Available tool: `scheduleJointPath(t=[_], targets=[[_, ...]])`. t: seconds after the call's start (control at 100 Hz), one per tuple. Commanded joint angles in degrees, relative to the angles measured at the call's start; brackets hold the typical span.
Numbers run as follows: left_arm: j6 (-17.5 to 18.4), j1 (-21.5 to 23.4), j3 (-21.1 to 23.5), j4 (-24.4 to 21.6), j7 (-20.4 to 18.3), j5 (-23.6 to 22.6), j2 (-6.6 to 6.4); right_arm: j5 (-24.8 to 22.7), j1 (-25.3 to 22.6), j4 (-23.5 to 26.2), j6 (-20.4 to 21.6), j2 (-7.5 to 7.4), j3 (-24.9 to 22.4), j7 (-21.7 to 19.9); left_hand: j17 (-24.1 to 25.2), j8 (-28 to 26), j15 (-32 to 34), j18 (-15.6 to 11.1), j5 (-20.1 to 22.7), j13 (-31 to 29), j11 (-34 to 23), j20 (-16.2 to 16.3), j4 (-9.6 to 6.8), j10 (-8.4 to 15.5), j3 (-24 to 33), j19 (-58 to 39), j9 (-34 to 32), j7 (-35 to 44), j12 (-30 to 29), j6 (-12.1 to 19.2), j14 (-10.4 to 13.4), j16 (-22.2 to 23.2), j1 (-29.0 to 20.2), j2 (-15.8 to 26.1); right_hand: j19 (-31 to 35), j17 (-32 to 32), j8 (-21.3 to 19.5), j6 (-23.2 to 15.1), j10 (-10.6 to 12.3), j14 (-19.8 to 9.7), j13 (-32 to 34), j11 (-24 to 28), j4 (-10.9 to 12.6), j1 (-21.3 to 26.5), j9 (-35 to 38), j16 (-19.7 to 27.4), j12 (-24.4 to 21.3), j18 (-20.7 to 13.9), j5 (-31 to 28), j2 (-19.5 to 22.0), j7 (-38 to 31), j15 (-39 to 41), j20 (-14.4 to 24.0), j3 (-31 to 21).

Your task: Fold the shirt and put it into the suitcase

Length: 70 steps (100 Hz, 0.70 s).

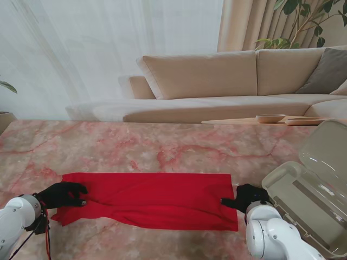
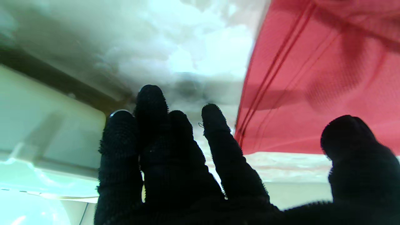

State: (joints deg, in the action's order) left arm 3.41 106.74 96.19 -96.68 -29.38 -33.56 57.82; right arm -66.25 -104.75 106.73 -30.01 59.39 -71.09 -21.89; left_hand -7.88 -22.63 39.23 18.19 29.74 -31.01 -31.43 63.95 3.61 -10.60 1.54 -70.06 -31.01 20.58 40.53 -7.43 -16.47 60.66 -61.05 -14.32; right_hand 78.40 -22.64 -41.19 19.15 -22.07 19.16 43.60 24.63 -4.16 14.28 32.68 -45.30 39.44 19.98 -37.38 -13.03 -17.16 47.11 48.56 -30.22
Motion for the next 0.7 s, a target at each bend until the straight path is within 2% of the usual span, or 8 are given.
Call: scheduleJointPath(t=[0.0, 0.11, 0.32, 0.44, 0.54, 0.69], targets=[[0.05, 0.49, -0.27, 1.07, 0.12, 0.09, 0.18, -0.69, 0.11, -1.56, -0.87, -0.23, 0.33, -2.65, 1.06, 0.56, -1.09, 1.35, -0.17, 0.86, 1.2, -0.34, -1.45, -0.32, -2.3, 0.23, 1.46, -0.78, -0.91, -0.76, -1.5, -0.73, -1.09, 2.34, 0.09, -0.39, 1.49, 0.88, -2.0, 1.64, -1.41, -0.46, 2.28, -3.32, -1.3, -1.46, 1.11, 0.49, 0.69, 0.34, 1.19, -0.16, 1.83, -0.23], [-0.02, 0.48, -0.33, 1.41, 0.26, 0.32, 0.21, -0.71, 1.08, -2.16, -1.06, -0.48, 0.91, -4.56, 1.08, 0.57, -1.11, 1.38, -0.18, 0.95, 1.25, -0.35, -1.47, -0.46, -2.27, 0.23, 1.49, -0.84, -0.92, -0.93, -1.65, -0.72, -1.19, 2.34, 0.16, -0.54, 1.5, 0.7, -2.1, 1.64, -1.34, -0.28, 2.3, -3.06, -1.04, -1.63, 1.31, 0.55, 0.15, -0.1, 0.96, -0.06, 1.97, -0.49], [-0.07, 0.26, -0.65, 1.95, 0.03, 0.86, 0.17, 2.51, 3.61, -3.84, -1.66, -1.08, 2.86, -6.66, 1.22, 0.58, -1.05, 1.47, -0.04, 0.99, 1.28, -0.4, -1.48, -0.46, -2.28, 0.34, 1.43, -0.91, -0.93, -0.95, -1.71, -0.69, -1.18, 2.5, 0.3, -0.76, 1.01, -0.95, -1.92, 1.51, -1.22, 0.48, 2.3, -1.41, -0.74, -1.94, 2.09, 0.58, -2.17, -2.15, -0.5, 0.11, 2.28, -1.28], [-0.3, 0.35, -0.68, 1.82, -0.12, 1.06, 0.15, 5.65, 4.84, -4.6, -2.41, -1.42, 3.89, -7.08, 1.28, 0.55, -0.99, 1.51, 0.01, 0.93, 1.28, -0.46, -1.49, -0.51, -2.28, 0.44, 1.43, -0.91, -0.92, -0.94, -1.64, -0.67, -1.25, 2.43, 0.19, -0.65, 0.26, -2.51, -1.64, 1.5, -1.37, 1.18, 2.32, 1.01, -0.7, -2.05, 2.7, 0.59, -4.19, -4.75, -1.98, 0.13, 2.36, -1.96], [-0.35, 0.41, -0.67, 1.75, -0.37, 1.16, 0.12, 6.57, 5.65, -5.08, -2.45, -1.66, 4.6, -7.96, 1.28, 0.51, -1.0, 1.53, 0.17, 0.99, 1.28, -0.5, -1.5, -0.48, -2.28, 0.47, 1.44, -0.85, -0.92, -0.92, -1.66, -0.68, -1.32, 2.35, 0.24, -0.7, -0.6, -4.34, -1.19, 0.95, -1.41, 1.87, 2.38, 4.37, -0.78, -2.1, 3.21, 0.53, -6.29, -8.63, -3.53, 0.23, 2.47, -2.67], [-0.37, 0.45, -0.69, 1.78, -0.42, 1.24, 0.11, 7.53, 6.67, -5.69, -2.48, -1.94, 5.6, -8.97, 1.28, 0.41, -0.96, 1.53, 0.33, 0.97, 1.26, -0.52, -1.52, -0.38, -2.24, 0.47, 1.5, -0.69, -0.9, -0.92, -1.57, -0.66, -1.43, 2.26, 0.34, -0.75, -1.58, -5.39, -0.4, 0.32, -1.35, 3.26, 2.45, 8.18, -0.71, -2.16, 3.97, 0.15, -8.06, -12.31, -5.0, 0.48, 2.59, -3.26]])
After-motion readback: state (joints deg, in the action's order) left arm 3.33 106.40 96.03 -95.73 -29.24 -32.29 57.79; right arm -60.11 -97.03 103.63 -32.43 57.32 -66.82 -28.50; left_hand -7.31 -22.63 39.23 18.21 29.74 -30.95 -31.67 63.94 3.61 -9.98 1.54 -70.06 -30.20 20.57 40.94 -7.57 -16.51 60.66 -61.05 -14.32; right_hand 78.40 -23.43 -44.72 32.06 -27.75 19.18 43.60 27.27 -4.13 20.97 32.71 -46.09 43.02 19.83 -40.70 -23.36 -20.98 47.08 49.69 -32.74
